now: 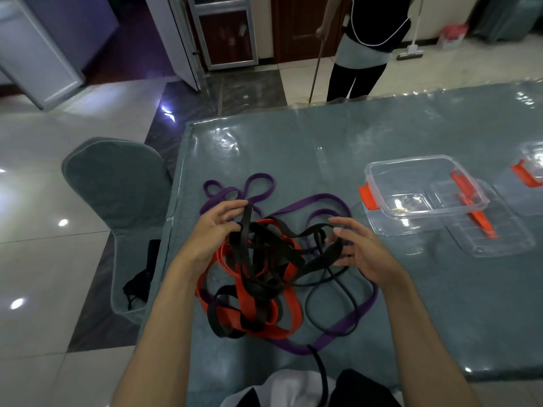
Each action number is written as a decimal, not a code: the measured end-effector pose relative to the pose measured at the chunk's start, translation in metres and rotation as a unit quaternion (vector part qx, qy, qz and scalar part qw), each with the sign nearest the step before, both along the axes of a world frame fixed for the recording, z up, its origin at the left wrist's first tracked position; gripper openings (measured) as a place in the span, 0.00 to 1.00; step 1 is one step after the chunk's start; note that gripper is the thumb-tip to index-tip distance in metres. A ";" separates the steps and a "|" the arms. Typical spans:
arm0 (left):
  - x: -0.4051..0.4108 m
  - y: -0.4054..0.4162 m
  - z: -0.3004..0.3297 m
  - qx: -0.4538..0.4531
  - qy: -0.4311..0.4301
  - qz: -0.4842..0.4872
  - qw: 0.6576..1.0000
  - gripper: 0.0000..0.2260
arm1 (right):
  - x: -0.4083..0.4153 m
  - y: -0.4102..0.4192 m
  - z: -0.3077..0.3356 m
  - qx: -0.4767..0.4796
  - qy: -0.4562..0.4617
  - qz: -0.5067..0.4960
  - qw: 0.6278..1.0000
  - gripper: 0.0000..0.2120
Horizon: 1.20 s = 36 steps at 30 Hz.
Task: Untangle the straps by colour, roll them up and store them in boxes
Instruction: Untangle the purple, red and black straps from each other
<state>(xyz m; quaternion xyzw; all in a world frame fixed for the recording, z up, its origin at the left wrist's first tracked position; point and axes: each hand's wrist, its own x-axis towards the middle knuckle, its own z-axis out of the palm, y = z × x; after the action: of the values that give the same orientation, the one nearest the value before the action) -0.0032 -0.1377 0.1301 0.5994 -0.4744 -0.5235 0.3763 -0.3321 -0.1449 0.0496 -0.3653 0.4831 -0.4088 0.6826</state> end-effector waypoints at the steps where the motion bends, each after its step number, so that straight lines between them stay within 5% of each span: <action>1: 0.000 -0.001 0.000 -0.001 -0.010 0.001 1.000 0.24 | 0.000 -0.002 0.000 0.000 -0.002 0.000 1.000 0.13; 11: -0.001 -0.009 0.008 -0.068 -0.220 -0.097 0.968 0.31 | -0.002 -0.012 -0.004 -0.015 -0.025 -0.023 0.999 0.16; 19: -0.004 -0.016 0.019 -0.059 -0.342 -0.206 0.915 0.14 | 0.001 -0.017 0.008 -0.066 -0.043 -0.056 0.995 0.19; 26: -0.031 -0.018 0.017 -0.069 -0.272 -0.105 0.954 0.11 | 0.022 -0.024 0.033 -0.111 -0.049 0.019 0.992 0.21; 35: -0.031 -0.017 0.017 0.011 -0.190 -0.175 0.966 0.03 | 0.060 -0.030 0.047 -0.081 -0.040 -0.057 0.994 0.18; 36: -0.037 -0.016 0.016 0.016 -0.182 -0.168 0.969 0.08 | 0.064 -0.031 0.050 -0.071 -0.055 -0.050 0.995 0.18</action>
<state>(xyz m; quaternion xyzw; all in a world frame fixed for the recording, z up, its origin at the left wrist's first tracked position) -0.0407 -0.1537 0.1463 0.6023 -0.6205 -0.4689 0.1802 -0.2684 -0.1762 0.0993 -0.3651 0.4322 -0.4951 0.6594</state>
